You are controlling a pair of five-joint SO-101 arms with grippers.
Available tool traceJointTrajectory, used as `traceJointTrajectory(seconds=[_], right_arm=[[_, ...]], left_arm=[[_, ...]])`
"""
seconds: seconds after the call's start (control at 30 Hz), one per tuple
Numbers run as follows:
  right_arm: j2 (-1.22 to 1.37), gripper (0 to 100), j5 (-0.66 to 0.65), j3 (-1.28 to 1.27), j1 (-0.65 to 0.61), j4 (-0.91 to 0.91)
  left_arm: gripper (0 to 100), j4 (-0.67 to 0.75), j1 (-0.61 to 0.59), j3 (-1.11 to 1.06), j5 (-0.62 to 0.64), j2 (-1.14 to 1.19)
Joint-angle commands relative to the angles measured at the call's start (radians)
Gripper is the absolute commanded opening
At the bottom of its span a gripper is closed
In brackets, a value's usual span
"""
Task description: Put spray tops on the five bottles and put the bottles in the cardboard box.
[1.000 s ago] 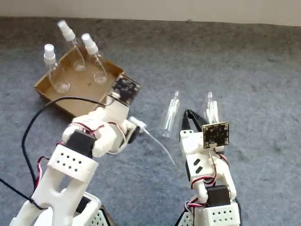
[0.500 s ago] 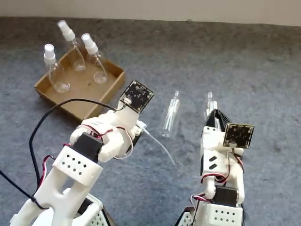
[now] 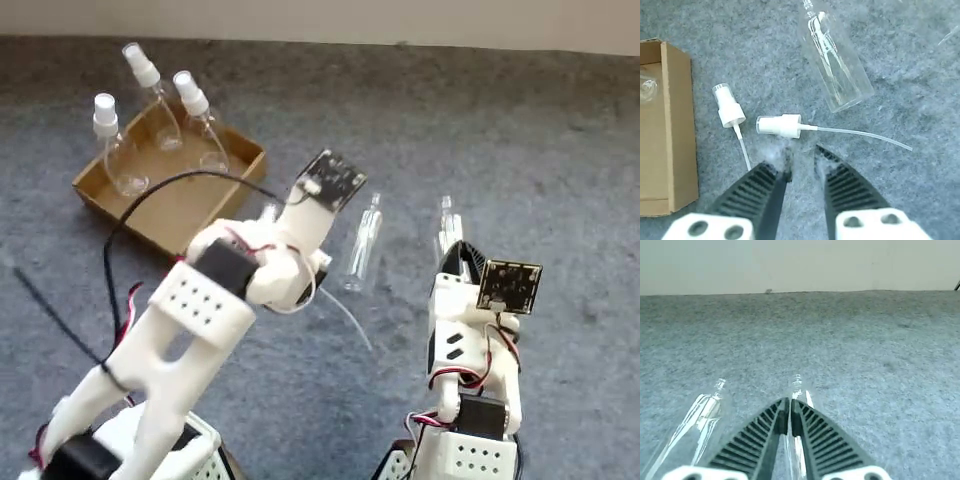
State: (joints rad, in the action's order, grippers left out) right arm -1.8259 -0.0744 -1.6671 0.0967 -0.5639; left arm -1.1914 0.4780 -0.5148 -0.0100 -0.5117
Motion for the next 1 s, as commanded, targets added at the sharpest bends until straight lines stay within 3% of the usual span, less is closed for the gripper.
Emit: traceJointTrajectory(seconds=[0.0,0.23,0.47,0.63,0.8,0.87,0.97], right_arm=[[-0.008,0.5,-0.008,-0.116,0.015,-0.005],[-0.010,0.5,-0.009,-0.116,0.015,-0.038],[-0.010,0.5,-0.009,-0.116,0.015,-0.039],[-0.010,0.5,-0.009,-0.116,0.015,-0.039],[-0.008,0.5,-0.009,-0.116,0.015,-0.039],[-0.008,0.5,-0.009,-0.116,0.015,-0.039],[-0.008,0.5,-0.009,-0.116,0.015,-0.039]], left_arm=[[3,-0.054,0.018,0.255,0.017,0.200],[3,-0.210,0.015,0.636,0.017,0.562],[3,-0.476,0.016,1.033,0.017,0.872],[4,-0.512,0.018,1.262,0.017,1.012],[24,-0.520,0.007,1.431,0.031,1.161],[32,-0.519,0.007,1.471,0.095,1.202],[37,-0.512,0.016,1.523,0.126,1.256]])
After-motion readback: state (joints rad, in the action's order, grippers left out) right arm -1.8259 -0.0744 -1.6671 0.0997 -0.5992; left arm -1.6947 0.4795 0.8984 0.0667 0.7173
